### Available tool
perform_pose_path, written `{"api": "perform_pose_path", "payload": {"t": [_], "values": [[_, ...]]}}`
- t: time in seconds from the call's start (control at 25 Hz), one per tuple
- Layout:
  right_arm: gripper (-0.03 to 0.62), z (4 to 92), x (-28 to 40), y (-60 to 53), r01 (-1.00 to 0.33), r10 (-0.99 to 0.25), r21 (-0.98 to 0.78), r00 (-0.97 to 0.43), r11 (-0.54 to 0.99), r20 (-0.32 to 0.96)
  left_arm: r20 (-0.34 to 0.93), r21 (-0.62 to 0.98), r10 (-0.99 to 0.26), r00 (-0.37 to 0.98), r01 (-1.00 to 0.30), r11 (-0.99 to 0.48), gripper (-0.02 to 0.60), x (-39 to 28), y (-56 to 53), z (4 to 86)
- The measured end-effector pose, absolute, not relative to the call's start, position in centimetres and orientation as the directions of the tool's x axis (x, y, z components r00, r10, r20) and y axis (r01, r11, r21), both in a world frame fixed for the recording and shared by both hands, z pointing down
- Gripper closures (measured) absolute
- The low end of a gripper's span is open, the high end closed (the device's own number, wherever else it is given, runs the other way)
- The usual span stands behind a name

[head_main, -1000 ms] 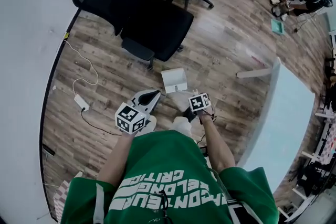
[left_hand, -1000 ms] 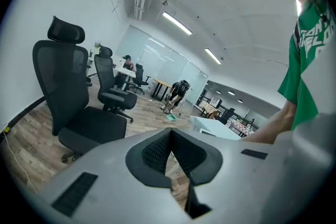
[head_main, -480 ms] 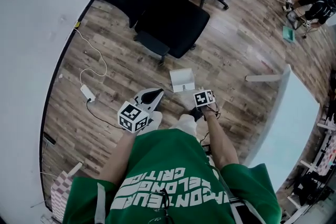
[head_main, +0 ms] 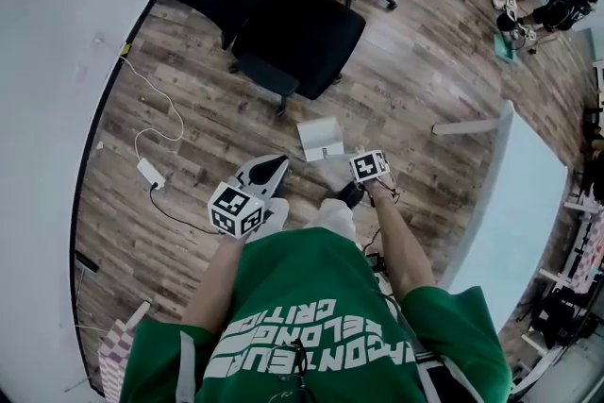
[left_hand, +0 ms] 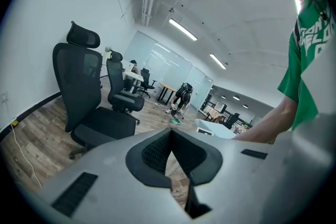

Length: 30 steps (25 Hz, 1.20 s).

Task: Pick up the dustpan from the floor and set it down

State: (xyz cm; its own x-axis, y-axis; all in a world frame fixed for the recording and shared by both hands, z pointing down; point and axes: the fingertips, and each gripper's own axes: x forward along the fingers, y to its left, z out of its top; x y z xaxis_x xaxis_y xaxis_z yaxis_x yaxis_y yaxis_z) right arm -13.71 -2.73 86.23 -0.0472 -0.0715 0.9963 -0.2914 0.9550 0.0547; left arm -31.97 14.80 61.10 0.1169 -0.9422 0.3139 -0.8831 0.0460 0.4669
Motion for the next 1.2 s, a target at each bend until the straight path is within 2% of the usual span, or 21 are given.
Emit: {"api": "perform_pose_path", "payload": {"t": [0.28,0.56,0.72,0.96,1.2], "values": [[0.441,79.7,-14.3,-2.0,-0.337,-0.190,0.131,-0.147,0.932,0.971,0.282,0.478,-0.947,0.154,-0.878,0.000,0.580,-32.7,16.7,61.0],[0.442,67.9,-13.4,-0.3,-0.458,-0.472,0.289,-0.358,0.841,0.806,0.238,0.520,-0.921,0.309,-0.841,-0.148,0.580,-31.4,16.5,61.0],[0.508,62.7,-11.8,1.2,-0.541,-0.569,0.303,-0.434,0.784,0.698,0.244,0.495,-0.902,0.356,-0.846,-0.200,0.580,-30.1,15.1,60.3],[0.585,58.7,-7.4,3.2,-0.618,-0.582,0.192,-0.527,0.763,0.619,0.246,0.448,-0.878,0.410,-0.852,-0.272,0.580,-23.4,14.2,58.8],[0.586,56.4,-2.1,5.7,-0.613,-0.533,0.055,-0.634,0.788,0.560,0.234,0.432,-0.867,0.441,-0.846,-0.314,0.580,-15.5,13.9,57.1]]}}
